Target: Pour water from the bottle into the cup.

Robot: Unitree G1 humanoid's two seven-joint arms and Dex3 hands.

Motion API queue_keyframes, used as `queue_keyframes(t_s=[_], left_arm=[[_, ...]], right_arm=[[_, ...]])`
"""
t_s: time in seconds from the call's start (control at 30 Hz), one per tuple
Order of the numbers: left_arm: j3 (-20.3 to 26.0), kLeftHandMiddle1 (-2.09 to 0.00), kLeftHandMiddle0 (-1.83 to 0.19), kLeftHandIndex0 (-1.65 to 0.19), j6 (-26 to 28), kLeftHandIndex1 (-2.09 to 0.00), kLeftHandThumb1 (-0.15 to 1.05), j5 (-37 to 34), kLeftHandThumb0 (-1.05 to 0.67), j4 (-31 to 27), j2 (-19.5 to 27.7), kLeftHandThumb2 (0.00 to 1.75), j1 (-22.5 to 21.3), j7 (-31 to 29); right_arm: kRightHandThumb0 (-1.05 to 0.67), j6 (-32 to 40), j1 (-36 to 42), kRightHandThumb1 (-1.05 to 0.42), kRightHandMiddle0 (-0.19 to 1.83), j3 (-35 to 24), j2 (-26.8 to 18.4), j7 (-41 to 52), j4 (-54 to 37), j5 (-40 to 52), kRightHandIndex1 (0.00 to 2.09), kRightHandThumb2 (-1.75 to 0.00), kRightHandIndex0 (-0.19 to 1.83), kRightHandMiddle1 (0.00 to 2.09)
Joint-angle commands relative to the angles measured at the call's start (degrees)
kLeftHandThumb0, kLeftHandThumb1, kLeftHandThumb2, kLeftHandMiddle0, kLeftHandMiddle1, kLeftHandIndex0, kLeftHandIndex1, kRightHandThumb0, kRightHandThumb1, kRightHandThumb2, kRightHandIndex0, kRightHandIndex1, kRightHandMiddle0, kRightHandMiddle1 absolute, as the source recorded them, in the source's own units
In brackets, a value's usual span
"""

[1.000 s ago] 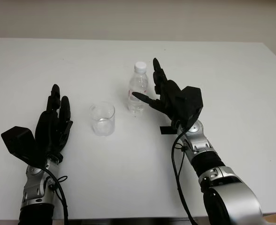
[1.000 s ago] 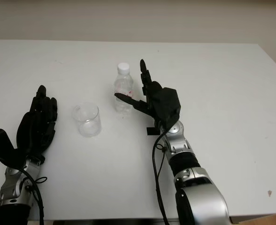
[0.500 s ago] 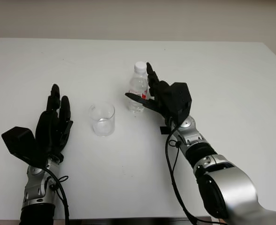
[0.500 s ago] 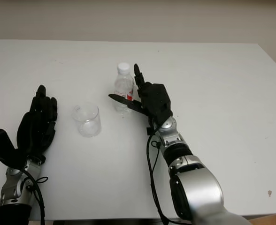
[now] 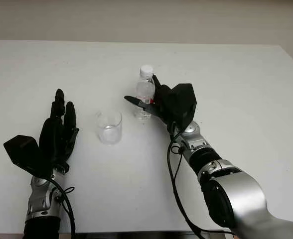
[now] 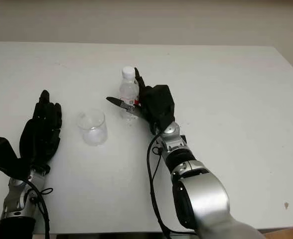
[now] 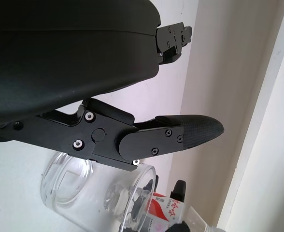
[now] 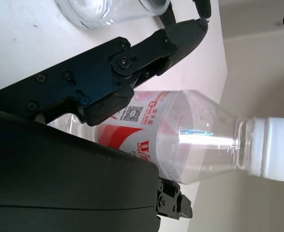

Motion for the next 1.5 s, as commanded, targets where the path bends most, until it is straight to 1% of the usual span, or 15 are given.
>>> queue_keyframes(t_s=[0.0,0.03,0.07,0.1,0.13,0.2,0.27,0.37,0.4,0.47,0.57,0.77,1.07,1.23,1.47], left_arm=[[0.0,-0.05,0.16,0.16,-0.5,-0.05,1.05,0.1,-0.70,-0.4,-0.5,0.52,0.8,0.2],[0.0,-0.05,0.17,0.17,-0.5,-0.05,1.05,0.0,-0.70,-0.5,-0.5,0.51,0.9,0.2],[0.1,-0.05,0.17,0.17,-0.5,-0.05,1.05,-0.2,-0.70,-0.7,-0.6,0.51,1.0,0.1],[0.1,-0.05,0.17,0.17,-0.5,-0.05,1.05,-0.3,-0.70,-0.8,-0.7,0.51,1.1,0.2],[0.2,-0.05,0.17,0.17,-0.5,-0.05,1.05,-0.3,-0.71,-1.0,-0.8,0.50,1.2,0.3],[0.3,-0.05,0.18,0.18,-0.5,-0.05,1.05,-0.5,-0.71,-1.1,-0.9,0.49,1.4,0.1],[0.4,-0.05,0.19,0.18,-0.9,-0.05,1.05,-0.5,-0.70,-1.0,-0.8,0.49,1.5,-0.1],[0.3,-0.05,0.18,0.18,-0.6,-0.05,1.05,-0.3,-0.70,-1.0,-0.6,0.50,1.6,0.2],[0.3,-0.05,0.18,0.18,-0.5,-0.05,1.05,-0.3,-0.70,-1.0,-0.6,0.50,1.6,0.2],[0.2,-0.06,0.18,0.17,-0.5,-0.05,1.05,-0.2,-0.70,-0.8,-0.6,0.49,1.5,0.2],[0.3,-0.06,0.17,0.17,-0.7,-0.06,1.05,-0.2,-0.70,-0.5,-0.6,0.49,1.3,0.2],[0.3,-0.06,0.17,0.17,-0.4,-0.06,1.05,-0.2,-0.70,-0.3,-0.6,0.48,0.9,0.4],[0.5,-0.06,0.17,0.16,-0.6,-0.06,1.05,-0.7,-0.70,0.0,-0.5,0.49,0.7,-0.2],[0.2,-0.05,0.17,0.16,-0.9,-0.06,1.05,-0.1,-0.70,0.1,-0.4,0.50,0.6,0.0],[0.0,-0.05,0.17,0.17,-0.6,-0.05,1.05,0.1,-0.70,-0.1,-0.4,0.52,0.6,0.0]], right_arm=[[-0.70,0.3,-2.4,-0.85,0.07,-0.2,0.5,-2.9,0.8,-0.6,0.19,-0.05,0.08,0.25],[-0.59,0.7,-2.6,-0.87,0.08,-0.1,0.5,-4.2,1.2,-0.9,0.72,-0.05,0.17,0.86],[-0.49,1.1,-2.9,-0.91,0.15,0.0,0.5,-5.1,1.6,-1.2,1.39,-0.06,0.28,1.49],[-0.47,1.5,-3.0,-0.93,0.25,0.1,0.5,-5.4,1.9,-1.5,1.71,-0.06,0.42,1.78],[-0.47,1.7,-3.2,-0.97,0.40,0.2,0.4,-5.5,2.1,-1.7,1.92,-0.07,0.64,1.97],[-0.49,2.2,-3.3,-1.02,0.56,0.5,0.3,-5.6,2.4,-2.3,2.04,-0.07,0.85,2.06],[-0.48,2.1,-3.3,-1.04,0.81,1.1,0.1,-5.7,2.4,-3.3,2.08,-0.14,1.09,2.09],[-0.44,0.9,-3.0,-1.05,1.00,2.6,0.0,-7.7,2.4,-5.4,2.09,-0.22,1.27,2.09],[-0.42,0.3,-2.8,-1.05,1.14,3.1,-0.1,-8.3,2.4,-6.2,2.09,-0.26,1.39,2.09],[-0.38,-0.7,-2.5,-1.05,1.29,3.5,-0.2,-8.8,2.4,-6.9,2.09,-0.31,1.50,2.09],[-0.37,-1.8,-2.3,-1.05,1.37,3.6,-0.3,-9.2,2.4,-7.3,2.09,-0.32,1.55,2.09],[-0.35,-1.9,-2.5,-1.05,1.40,3.3,-0.5,-10.6,2.4,-7.2,2.09,-0.32,1.58,2.09],[-0.37,-4.4,-4.7,-1.05,1.31,7.4,-3.7,-15.2,1.9,-13.0,2.09,-0.34,1.50,2.09],[-0.36,-6.5,-7.0,-1.05,1.14,12.8,-6.8,-20.1,1.8,-20.2,2.09,-0.36,1.42,2.09],[-0.43,-5.9,-10.5,-1.05,0.98,23.1,-10.0,-29.3,2.0,-32.8,2.09,-0.28,1.34,2.09]])
